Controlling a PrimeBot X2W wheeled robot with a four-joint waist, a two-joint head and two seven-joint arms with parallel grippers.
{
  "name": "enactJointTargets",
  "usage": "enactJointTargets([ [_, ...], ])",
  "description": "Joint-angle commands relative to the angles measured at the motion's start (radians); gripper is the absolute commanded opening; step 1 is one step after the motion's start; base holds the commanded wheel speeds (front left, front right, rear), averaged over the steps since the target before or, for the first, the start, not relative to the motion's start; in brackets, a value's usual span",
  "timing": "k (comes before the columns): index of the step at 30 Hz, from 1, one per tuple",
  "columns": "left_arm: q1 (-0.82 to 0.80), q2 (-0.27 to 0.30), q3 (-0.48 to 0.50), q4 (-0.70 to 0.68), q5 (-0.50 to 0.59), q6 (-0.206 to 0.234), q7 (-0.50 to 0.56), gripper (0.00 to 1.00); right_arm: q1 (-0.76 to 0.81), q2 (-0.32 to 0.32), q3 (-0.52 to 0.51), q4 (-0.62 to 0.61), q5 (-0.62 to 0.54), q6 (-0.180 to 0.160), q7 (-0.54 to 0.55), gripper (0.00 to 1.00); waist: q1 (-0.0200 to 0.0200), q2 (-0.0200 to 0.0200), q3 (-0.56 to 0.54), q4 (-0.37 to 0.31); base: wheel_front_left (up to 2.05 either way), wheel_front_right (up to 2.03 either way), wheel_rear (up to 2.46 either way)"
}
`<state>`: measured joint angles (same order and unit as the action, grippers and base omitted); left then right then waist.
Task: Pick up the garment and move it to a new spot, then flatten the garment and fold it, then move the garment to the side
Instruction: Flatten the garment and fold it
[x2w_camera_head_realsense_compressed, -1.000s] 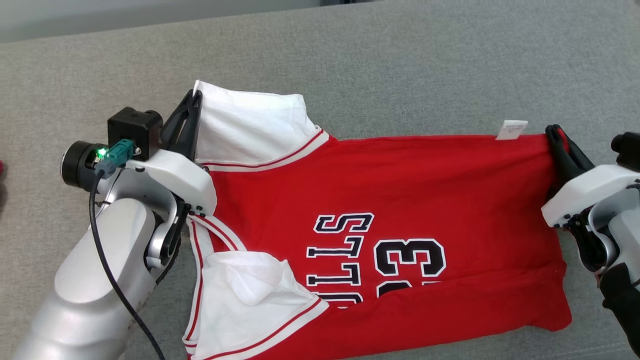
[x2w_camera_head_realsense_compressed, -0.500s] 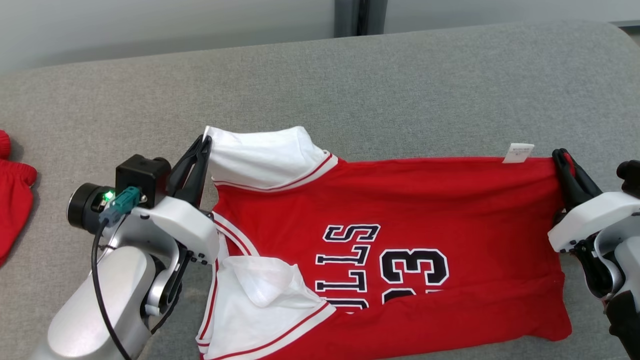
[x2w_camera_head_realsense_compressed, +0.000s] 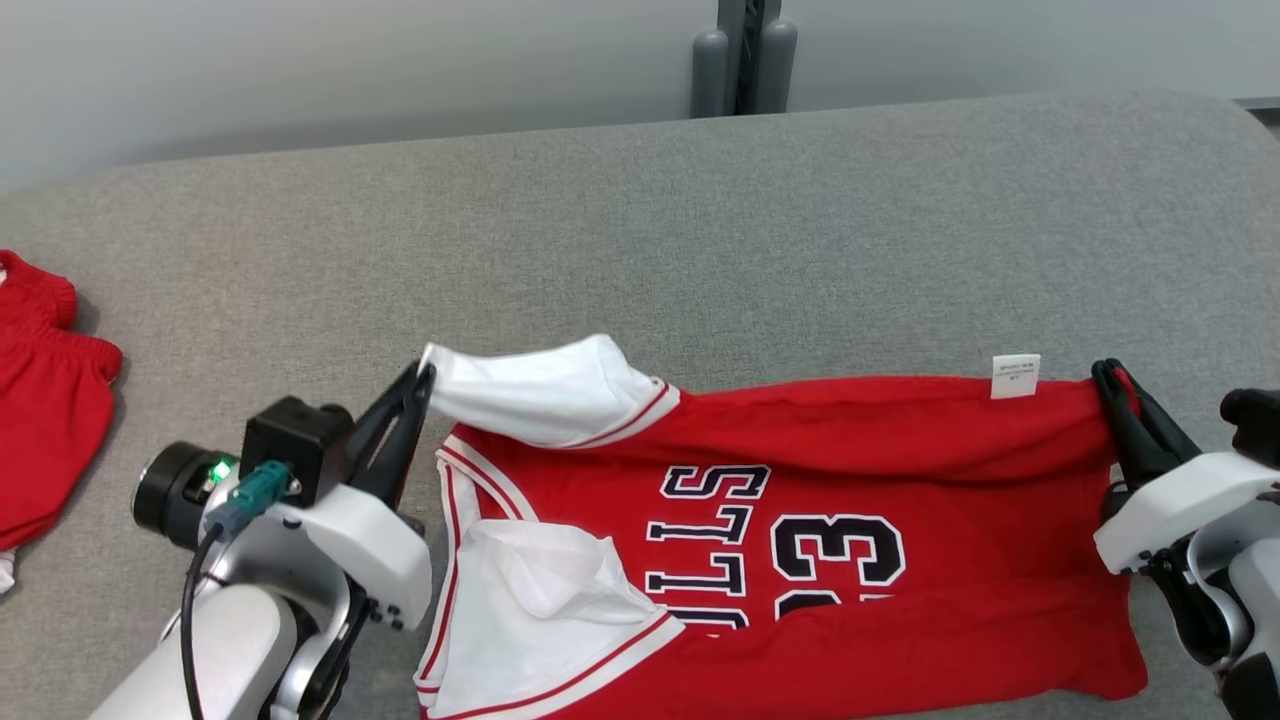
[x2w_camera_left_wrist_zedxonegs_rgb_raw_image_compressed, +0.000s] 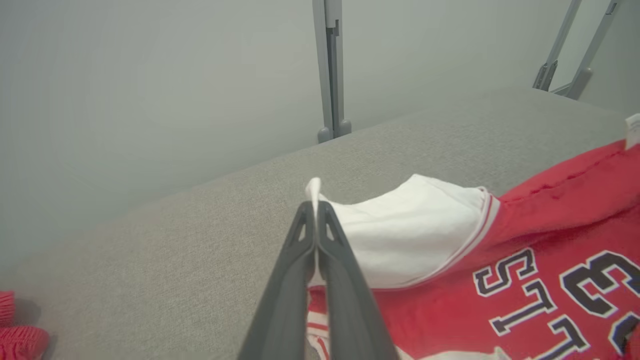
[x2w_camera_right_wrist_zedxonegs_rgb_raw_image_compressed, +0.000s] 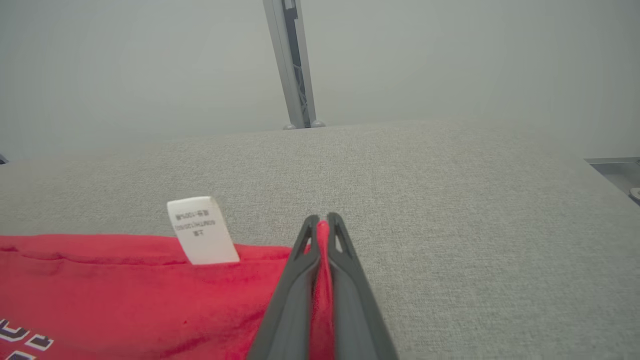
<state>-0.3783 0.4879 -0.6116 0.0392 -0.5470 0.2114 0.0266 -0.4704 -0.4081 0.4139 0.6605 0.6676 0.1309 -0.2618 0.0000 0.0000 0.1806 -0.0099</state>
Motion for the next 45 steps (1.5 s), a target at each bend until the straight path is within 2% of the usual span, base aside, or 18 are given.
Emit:
enactJointTargets([
  [1, 0.023, 0.016, -0.004, -0.016, -0.005, -0.004, 0.007, 0.0, 0.018, -0.013, -0.001, -0.007, -0.006, 0.0, -0.005, 0.0, 0.0, 0.0, -0.01, 0.004, 0.0, 0.0, 0.0],
  [15, 0.167, 0.162, -0.074, -0.184, -0.03, -0.055, 0.128, 0.0, 0.138, -0.082, -0.026, -0.124, -0.012, 0.0, -0.005, 0.0, 0.0, 0.0, -0.027, 0.023, 0.0, 0.0, 0.0],
  [21, 0.223, 0.219, -0.109, -0.241, -0.054, -0.09, 0.182, 0.0, 0.215, -0.134, 0.036, -0.171, 0.067, 0.0, 0.007, 0.0, 0.0, 0.0, -0.049, 0.031, 0.0, 0.0, 0.0],
  [32, 0.272, 0.27, -0.157, -0.299, -0.094, -0.133, 0.254, 0.0, 0.278, -0.218, 0.113, -0.256, 0.175, 0.0, 0.089, 0.0, 0.0, 0.0, -0.082, 0.022, 0.0, 0.0, 0.0],
  [33, 0.273, 0.271, -0.158, -0.303, -0.096, -0.133, 0.258, 0.0, 0.287, -0.223, 0.121, -0.268, 0.192, 0.0, 0.105, 0.04, 0.0, 0.0, -0.086, 0.021, 0.0, 0.0, 0.0],
  [34, 0.276, 0.271, -0.16, -0.304, -0.098, -0.132, 0.26, 0.0, 0.296, -0.232, 0.126, -0.285, 0.206, 0.0, 0.121, 0.38, 0.0, 0.0, -0.088, 0.02, 0.0, 0.0, 0.0],
  [35, 0.28, 0.272, -0.163, -0.305, -0.098, -0.133, 0.261, 0.0, 0.308, -0.238, 0.127, -0.295, 0.24, 0.0, 0.149, 1.0, 0.0, 0.0, -0.09, 0.018, 0.0, 0.0, 0.0],
  [36, 0.284, 0.273, -0.167, -0.305, -0.097, -0.133, 0.264, 0.0, 0.32, -0.252, 0.137, -0.317, 0.255, -0.001, 0.175, 1.0, 0.0, 0.0, -0.092, 0.017, 0.0, 0.0, 0.0],
  [37, 0.287, 0.275, -0.17, -0.303, -0.093, -0.131, 0.269, 0.45, 0.329, -0.266, 0.136, -0.329, 0.276, 0.0, 0.2, 1.0, 0.0, 0.0, -0.093, 0.015, 0.0, 0.0, 0.0],
  [38, 0.289, 0.277, -0.174, -0.299, -0.087, -0.128, 0.271, 0.74, 0.341, -0.281, 0.134, -0.333, 0.3, -0.001, 0.233, 1.0, 0.0, 0.0, -0.094, 0.013, 0.0, 0.0, 0.0],
  [39, 0.288, 0.278, -0.178, -0.297, -0.083, -0.128, 0.275, 0.77, 0.352, -0.299, 0.135, -0.339, 0.306, -0.001, 0.261, 1.0, 0.0, 0.0, -0.095, 0.011, 0.0, 0.0, 0.0],
  [41, 0.289, 0.279, -0.182, -0.294, -0.081, -0.126, 0.275, 1.0, 0.364, -0.314, 0.115, -0.339, 0.331, -0.001, 0.303, 1.0, 0.0, 0.0, -0.098, 0.007, 0.0, 0.0, 0.0],
  [45, 0.291, 0.287, -0.185, -0.29, -0.077, -0.122, 0.281, 1.0, 0.36, -0.323, 0.053, -0.326, 0.314, -0.001, 0.321, 1.0, 0.0, 0.0, -0.106, -0.001, 0.0, 0.0, 0.0],
])
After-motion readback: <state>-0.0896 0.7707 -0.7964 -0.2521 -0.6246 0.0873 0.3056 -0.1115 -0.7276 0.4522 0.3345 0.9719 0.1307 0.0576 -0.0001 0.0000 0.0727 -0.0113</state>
